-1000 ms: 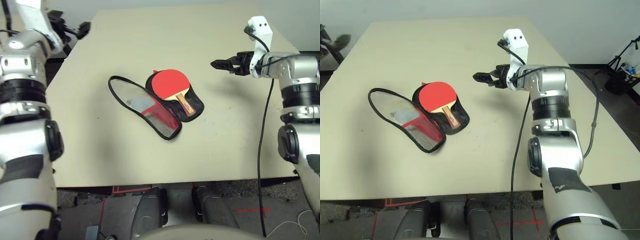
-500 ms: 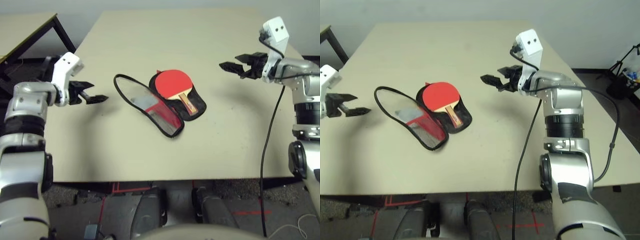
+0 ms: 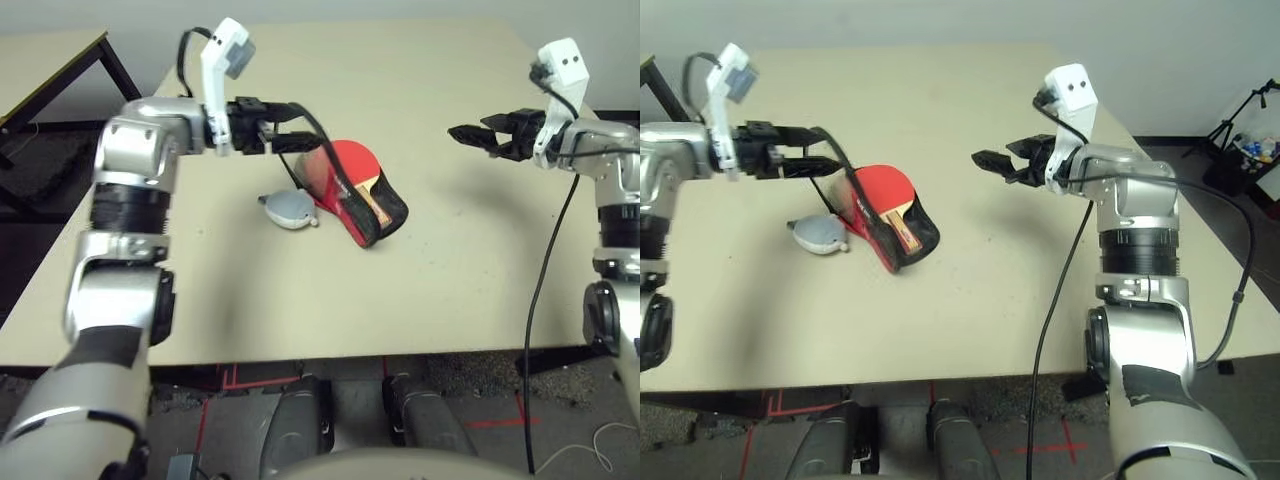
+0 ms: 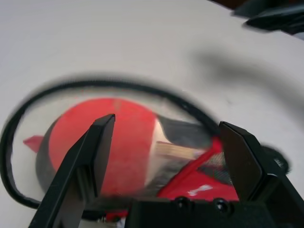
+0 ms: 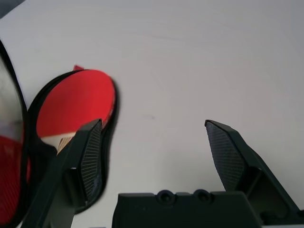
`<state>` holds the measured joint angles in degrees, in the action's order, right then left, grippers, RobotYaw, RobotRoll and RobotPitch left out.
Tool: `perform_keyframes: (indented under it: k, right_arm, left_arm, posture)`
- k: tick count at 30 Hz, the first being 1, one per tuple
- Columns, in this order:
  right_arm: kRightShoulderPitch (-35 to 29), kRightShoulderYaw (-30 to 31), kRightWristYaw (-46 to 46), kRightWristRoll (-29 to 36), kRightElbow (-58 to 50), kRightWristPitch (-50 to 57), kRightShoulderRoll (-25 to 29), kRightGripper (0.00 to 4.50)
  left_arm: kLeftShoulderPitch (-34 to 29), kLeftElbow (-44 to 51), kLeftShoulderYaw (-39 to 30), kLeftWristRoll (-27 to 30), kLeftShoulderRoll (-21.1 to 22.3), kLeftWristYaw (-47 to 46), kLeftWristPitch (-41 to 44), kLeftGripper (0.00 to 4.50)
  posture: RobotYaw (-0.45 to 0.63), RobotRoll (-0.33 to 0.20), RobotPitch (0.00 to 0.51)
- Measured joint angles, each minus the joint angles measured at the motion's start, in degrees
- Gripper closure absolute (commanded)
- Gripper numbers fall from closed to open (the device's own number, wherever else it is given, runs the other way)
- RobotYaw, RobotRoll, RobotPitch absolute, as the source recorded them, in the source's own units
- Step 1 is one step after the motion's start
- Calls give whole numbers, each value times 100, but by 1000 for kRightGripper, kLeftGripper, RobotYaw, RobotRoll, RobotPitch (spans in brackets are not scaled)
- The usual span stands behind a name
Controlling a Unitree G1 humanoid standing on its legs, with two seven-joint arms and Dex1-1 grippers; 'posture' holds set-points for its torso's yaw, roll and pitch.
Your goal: Store the ping-pong paddle in its case and zip it.
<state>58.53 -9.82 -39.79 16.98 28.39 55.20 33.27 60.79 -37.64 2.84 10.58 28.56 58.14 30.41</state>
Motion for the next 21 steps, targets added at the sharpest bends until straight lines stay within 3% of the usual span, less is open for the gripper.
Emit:
perform_keyframes:
  k: [4,9,16,21]
  right_arm:
    - [-1,-61,83,137,96,444,2,35]
    - [0,-279,184,431,99,1266,32,35]
    - [-129,-577,278,952,42,3199,-253,35]
    - [-514,-685,589,1013,-11,3607,-819,35]
  left_arm:
    - [-13,-759,66,-226,-253,-340,-592,0]
    - [-91,-848,51,-249,-243,-388,-769,0]
    - [-501,326,-263,100,358,-92,-264,0]
    - [-1071,966,-430,261,592,-75,87,0]
  posture:
    - [-31,0,99]
    - [-17,0,105]
    - [18,0,88]
    - [43,0,90]
